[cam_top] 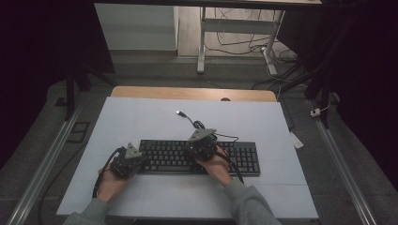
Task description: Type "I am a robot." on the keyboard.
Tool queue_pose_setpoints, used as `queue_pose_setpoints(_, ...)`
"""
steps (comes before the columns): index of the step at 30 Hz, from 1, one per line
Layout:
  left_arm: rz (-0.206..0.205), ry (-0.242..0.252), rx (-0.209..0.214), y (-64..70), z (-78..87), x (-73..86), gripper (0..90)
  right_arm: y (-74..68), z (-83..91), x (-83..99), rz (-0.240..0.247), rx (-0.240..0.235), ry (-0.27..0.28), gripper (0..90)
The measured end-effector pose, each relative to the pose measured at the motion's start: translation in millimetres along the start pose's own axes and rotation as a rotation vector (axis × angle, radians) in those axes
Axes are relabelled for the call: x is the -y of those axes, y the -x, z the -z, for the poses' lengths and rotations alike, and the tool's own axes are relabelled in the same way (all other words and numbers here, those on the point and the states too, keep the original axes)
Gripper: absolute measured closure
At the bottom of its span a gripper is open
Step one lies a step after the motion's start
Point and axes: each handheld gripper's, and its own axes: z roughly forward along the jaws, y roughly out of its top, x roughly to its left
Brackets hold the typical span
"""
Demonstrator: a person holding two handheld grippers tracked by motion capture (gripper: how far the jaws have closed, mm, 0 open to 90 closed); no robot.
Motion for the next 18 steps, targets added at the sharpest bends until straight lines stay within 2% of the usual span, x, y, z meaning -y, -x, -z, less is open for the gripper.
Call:
queue_pose_setpoints(7, -0.002, -0.001, -0.002, -0.6, -1.5, 0.2, 88.9, 2.2, -3.9, 3.5, -0.006, 0.014, -0.035, 89.3)
queue_pose_setpoints(18, -0.002, -0.003, -0.001, -0.5, -1.2, 0.3, 88.8, 1.9, -6.0, 4.8, -0.005, 0.017, -0.039, 90.0)
